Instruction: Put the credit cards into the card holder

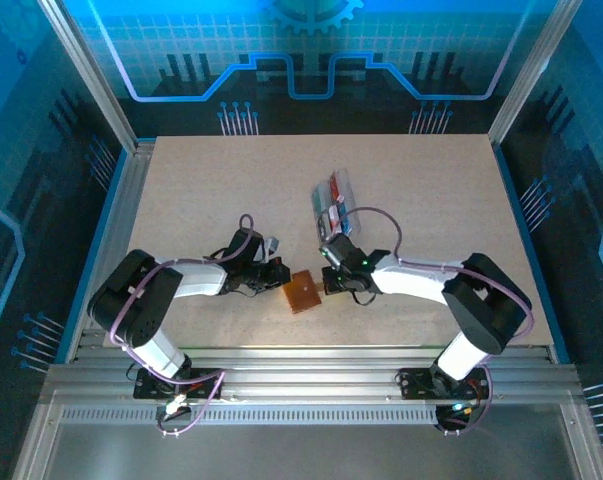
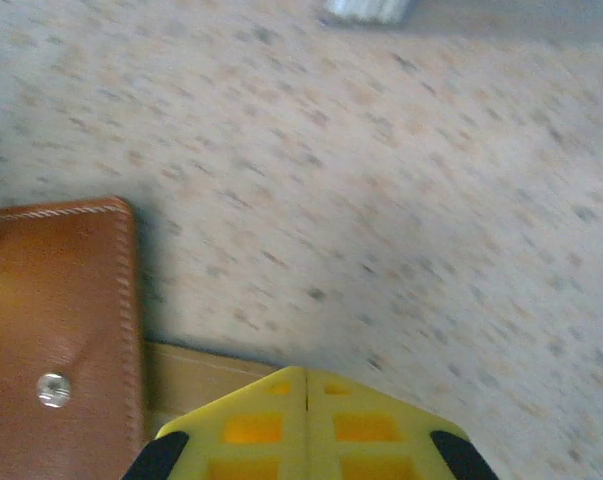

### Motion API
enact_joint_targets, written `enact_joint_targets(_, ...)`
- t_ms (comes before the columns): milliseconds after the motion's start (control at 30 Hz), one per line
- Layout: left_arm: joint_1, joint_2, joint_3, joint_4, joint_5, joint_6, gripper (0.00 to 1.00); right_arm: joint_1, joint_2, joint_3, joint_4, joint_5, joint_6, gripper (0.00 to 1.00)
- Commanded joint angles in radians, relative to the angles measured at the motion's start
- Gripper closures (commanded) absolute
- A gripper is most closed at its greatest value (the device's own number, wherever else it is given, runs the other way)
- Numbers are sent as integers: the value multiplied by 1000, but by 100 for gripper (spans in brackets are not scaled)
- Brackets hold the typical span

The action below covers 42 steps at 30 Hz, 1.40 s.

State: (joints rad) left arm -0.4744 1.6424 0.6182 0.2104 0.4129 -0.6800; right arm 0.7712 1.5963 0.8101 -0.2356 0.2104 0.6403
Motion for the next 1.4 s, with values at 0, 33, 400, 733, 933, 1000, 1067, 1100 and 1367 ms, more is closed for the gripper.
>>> enact_joint_targets(0, -55, 54, 20, -164, -90, 62, 97, -26, -90, -110, -16, 116, 124, 100)
enact_joint_targets(33, -68, 56, 34, -162, -88, 62, 97, -27, -119, -139, 0, 135, 138, 100)
enact_joint_targets(400, -137, 128, 121, -134, -86, 38, 96, 66, -341, -160, -123, 341, 129, 71)
enact_joint_targets(733, -137, 121, 77, -106, -86, 22, 96, 118, -126, 17, 35, -151, 7, 91)
enact_joint_targets(933, -137, 109, 72, -118, -92, 25, 96, 39, -3, 14, 70, -233, 48, 85)
enact_joint_targets(1000, -136, 104, 70, -119, -95, 27, 96, 10, -10, -13, 58, -196, 55, 87)
enact_joint_targets(1067, -137, 104, 68, -121, -97, 28, 96, -4, -20, -27, 43, -177, 51, 83)
enact_joint_targets(1100, -136, 104, 67, -120, -97, 28, 96, -9, -21, -32, 39, -177, 46, 78)
enact_joint_targets(1367, -136, 111, 59, -118, -103, 31, 97, -38, 23, -34, 22, -193, 41, 67)
